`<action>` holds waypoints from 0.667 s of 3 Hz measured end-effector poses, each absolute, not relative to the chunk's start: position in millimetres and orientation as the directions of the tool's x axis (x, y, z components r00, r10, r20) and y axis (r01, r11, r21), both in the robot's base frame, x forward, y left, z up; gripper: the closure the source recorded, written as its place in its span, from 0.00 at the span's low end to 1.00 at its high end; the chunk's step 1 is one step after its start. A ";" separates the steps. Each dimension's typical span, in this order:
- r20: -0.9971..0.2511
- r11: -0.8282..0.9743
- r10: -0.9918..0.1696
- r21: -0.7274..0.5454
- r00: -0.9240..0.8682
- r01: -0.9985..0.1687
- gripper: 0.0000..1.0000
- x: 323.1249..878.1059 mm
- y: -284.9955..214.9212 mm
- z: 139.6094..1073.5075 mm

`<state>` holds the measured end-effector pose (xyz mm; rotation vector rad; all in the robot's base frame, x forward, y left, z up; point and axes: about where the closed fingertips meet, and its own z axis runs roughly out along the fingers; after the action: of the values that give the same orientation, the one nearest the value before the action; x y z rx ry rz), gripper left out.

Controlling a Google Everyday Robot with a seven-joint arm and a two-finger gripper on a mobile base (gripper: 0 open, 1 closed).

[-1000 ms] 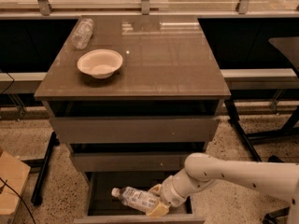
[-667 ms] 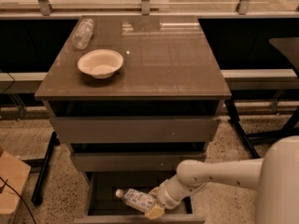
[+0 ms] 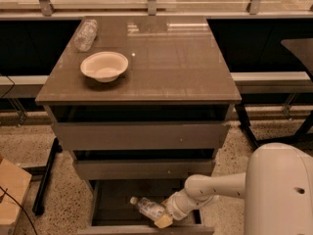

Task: Place blue plastic bottle into bottom drawer

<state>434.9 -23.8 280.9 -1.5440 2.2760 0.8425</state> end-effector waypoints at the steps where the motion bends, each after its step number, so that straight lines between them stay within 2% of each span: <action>1: -0.517 0.337 -0.718 0.326 -0.465 -0.883 1.00 453.7 -34.6 249.8; 2: -0.539 0.401 -0.656 0.345 -0.528 -0.849 1.00 469.7 -43.5 228.6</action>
Offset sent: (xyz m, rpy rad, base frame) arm 0.0590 -0.0367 -0.0763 0.0879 0.0188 -0.2890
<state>469.7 -43.5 228.6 -1.3080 2.3448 0.8556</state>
